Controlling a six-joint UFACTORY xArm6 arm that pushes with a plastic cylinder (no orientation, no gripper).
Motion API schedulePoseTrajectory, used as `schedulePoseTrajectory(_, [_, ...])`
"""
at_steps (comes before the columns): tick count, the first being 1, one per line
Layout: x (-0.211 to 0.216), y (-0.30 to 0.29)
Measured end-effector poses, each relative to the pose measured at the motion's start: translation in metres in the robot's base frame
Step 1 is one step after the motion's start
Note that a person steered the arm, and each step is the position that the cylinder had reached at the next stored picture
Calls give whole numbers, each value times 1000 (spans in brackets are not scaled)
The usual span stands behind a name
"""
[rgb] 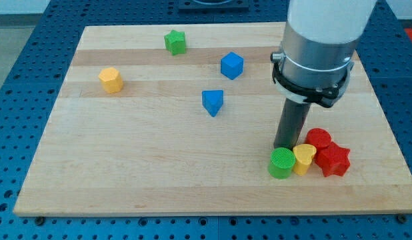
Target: Nudge the blue cube a bit up
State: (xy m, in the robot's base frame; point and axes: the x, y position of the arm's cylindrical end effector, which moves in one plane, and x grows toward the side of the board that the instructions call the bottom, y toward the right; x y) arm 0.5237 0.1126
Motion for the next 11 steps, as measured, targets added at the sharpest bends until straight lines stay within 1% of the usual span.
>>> schedulePoseTrajectory(2, [7, 35])
schedulePoseTrajectory(3, [7, 35])
schedulePoseTrajectory(4, [-24, 31])
schedulePoseTrajectory(5, [-66, 29])
schedulePoseTrajectory(6, [-92, 26])
schedulePoseTrajectory(7, [-116, 5])
schedulePoseTrajectory(8, [-162, -61])
schedulePoseTrajectory(9, [-168, -84])
schedulePoseTrajectory(11, [-165, -168])
